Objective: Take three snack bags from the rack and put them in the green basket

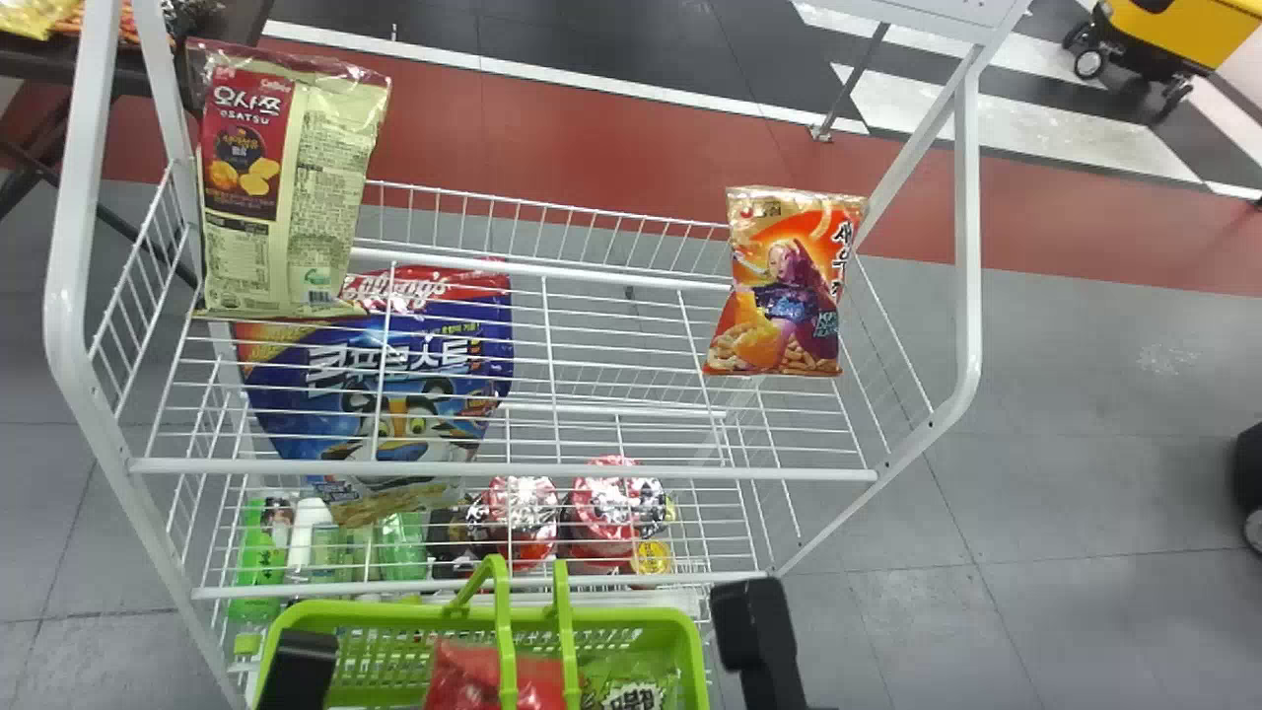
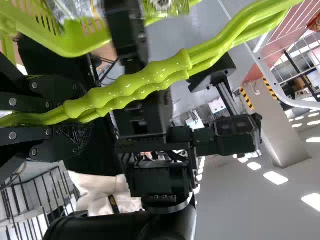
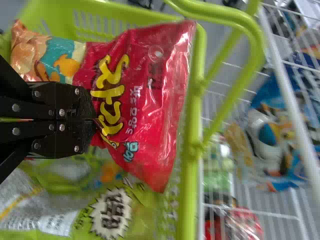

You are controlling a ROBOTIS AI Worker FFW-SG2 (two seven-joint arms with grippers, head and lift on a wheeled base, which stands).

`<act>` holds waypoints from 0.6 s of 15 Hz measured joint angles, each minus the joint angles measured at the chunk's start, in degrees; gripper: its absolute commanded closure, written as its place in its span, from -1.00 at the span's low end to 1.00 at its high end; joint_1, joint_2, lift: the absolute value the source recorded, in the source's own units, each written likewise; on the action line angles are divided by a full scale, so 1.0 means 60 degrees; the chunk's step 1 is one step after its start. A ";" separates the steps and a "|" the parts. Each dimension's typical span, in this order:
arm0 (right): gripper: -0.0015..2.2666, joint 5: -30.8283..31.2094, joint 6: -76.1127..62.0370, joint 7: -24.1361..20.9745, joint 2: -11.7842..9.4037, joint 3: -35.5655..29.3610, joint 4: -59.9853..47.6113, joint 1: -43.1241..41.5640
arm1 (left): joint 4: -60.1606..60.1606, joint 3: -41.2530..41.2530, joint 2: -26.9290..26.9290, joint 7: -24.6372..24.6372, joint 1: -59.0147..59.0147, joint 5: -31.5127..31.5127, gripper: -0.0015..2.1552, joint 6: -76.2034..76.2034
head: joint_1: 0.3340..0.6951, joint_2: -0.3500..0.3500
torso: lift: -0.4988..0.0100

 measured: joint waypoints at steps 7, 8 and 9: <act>-0.95 -0.0046 -0.1847 -0.1124 -0.0118 -0.0576 -0.0604 0.0737 | 0.0077 -0.0027 -0.0016 0.0001 -0.0097 0.0000 0.67 -0.0008 | 1.00 -1.00 | 0.93; -0.95 0.0004 -0.2492 -0.1207 -0.0112 -0.0640 -0.0605 0.0872 | 0.0086 -0.0027 -0.0017 0.0001 -0.0111 0.0000 0.67 -0.0001 | 1.00 -1.00 | 0.93; -0.95 0.0010 -0.3354 -0.1236 -0.0106 -0.0710 -0.0605 0.1070 | 0.0096 -0.0027 -0.0017 0.0001 -0.0131 0.0001 0.67 0.0000 | 1.00 -1.00 | 0.93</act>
